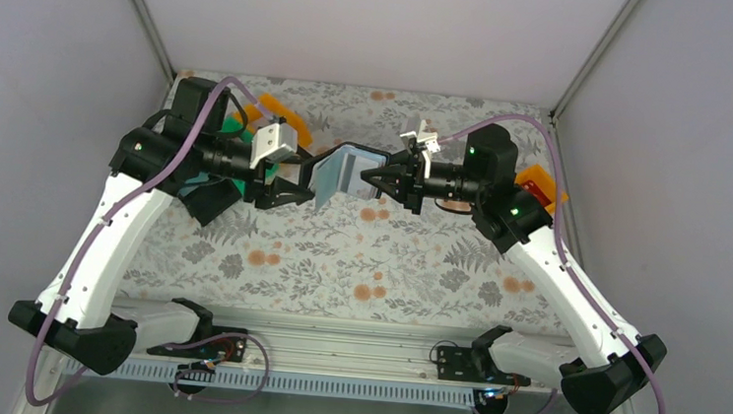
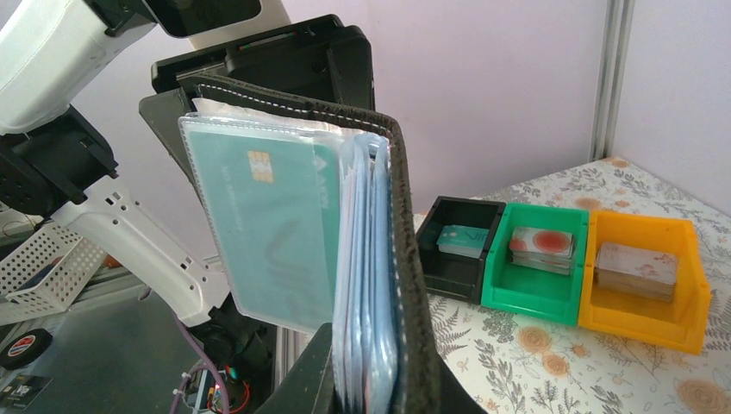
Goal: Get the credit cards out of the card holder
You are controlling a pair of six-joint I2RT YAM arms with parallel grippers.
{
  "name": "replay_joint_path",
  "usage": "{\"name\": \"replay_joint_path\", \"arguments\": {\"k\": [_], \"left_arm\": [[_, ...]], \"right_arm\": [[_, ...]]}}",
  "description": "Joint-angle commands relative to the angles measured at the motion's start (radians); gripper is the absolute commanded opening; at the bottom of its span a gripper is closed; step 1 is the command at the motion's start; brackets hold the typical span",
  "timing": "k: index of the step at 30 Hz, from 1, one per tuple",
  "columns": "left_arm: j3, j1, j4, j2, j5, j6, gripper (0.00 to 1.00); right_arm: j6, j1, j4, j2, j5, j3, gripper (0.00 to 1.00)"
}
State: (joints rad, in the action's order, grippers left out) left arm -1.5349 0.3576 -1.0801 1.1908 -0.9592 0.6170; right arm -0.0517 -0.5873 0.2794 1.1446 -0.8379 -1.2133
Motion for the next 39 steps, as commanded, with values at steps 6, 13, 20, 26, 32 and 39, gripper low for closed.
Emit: {"name": "replay_joint_path", "arguments": {"k": [6,13,20,26,32,39], "left_arm": [[-0.013,0.015,0.007,0.011,-0.041,0.003,0.72],[-0.002,0.019,0.034,0.012,-0.028,-0.026,0.84],[-0.008,0.021,0.057,0.028,-0.004,-0.051,0.76],[-0.005,0.023,0.071,0.035,-0.001,-0.065,0.65],[-0.016,0.031,0.086,0.064,-0.008,-0.083,0.48],[-0.019,0.04,0.082,0.064,-0.039,-0.071,0.17]], "right_arm": [[-0.009,0.007,-0.012,-0.017,0.004,-0.035,0.04],[-0.015,0.006,-0.02,-0.013,0.009,-0.035,0.05],[-0.014,0.007,-0.02,-0.013,0.004,-0.031,0.05],[-0.014,0.007,-0.024,-0.01,-0.002,-0.027,0.05],[-0.012,0.007,-0.029,0.009,-0.072,-0.028,0.07],[-0.002,0.006,-0.025,0.026,-0.109,-0.029,0.08]]}}
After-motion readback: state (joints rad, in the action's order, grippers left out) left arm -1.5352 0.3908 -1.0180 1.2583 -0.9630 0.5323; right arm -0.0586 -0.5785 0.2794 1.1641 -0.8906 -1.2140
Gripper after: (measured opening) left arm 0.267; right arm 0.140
